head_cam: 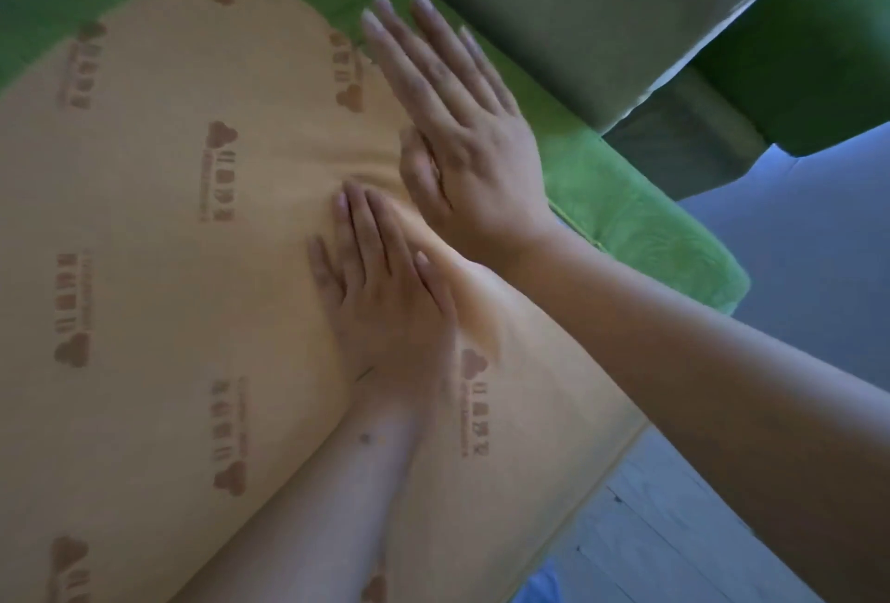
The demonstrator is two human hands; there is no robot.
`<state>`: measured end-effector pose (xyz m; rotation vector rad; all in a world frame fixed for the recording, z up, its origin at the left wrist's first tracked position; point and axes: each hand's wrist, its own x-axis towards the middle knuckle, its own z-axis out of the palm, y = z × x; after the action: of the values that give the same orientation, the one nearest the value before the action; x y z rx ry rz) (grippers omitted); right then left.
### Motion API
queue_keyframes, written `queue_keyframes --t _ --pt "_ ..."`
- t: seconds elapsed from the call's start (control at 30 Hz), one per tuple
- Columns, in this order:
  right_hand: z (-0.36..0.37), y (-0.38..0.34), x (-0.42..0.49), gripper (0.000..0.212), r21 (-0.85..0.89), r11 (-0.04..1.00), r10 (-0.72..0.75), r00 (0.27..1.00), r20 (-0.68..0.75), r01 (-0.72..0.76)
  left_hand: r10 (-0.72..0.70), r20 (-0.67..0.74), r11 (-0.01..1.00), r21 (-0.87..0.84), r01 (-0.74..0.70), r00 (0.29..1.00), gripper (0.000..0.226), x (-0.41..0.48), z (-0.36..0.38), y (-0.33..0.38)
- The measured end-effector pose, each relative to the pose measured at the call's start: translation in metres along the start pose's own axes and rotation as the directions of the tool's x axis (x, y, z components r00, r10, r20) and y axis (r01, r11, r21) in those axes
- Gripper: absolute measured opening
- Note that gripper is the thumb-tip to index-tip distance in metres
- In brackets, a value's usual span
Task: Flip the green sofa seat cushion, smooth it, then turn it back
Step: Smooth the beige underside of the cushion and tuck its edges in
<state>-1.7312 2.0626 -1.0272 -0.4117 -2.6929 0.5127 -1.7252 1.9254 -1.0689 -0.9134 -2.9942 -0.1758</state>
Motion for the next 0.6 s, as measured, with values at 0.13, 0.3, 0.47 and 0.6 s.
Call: queue_keyframes --t 0.13,0.3,0.47,0.6 --pt "0.002 0.033 0.011 0.055 -0.001 0.999 0.035 0.979 0.201 -0.036 -0.010 -0.027 1.000 -0.002 0.010 1.000 0.062 0.021 0.005 0.030" --pt "-0.008 0.085 0.019 0.060 -0.001 0.987 0.158 0.965 0.210 -0.162 0.018 0.003 1.000 0.015 -0.018 1.000 0.064 0.033 0.012 0.049" --pt "-0.049 0.098 0.015 0.050 0.091 0.969 0.225 0.973 0.052 -0.229 0.034 0.001 0.999 0.023 -0.034 0.999 0.066 0.037 0.011 0.054" --pt "-0.035 0.093 -0.047 0.059 -0.040 0.969 0.245 0.944 0.221 -0.242 0.027 -0.013 0.999 0.021 -0.027 1.000 0.063 0.033 0.008 0.052"
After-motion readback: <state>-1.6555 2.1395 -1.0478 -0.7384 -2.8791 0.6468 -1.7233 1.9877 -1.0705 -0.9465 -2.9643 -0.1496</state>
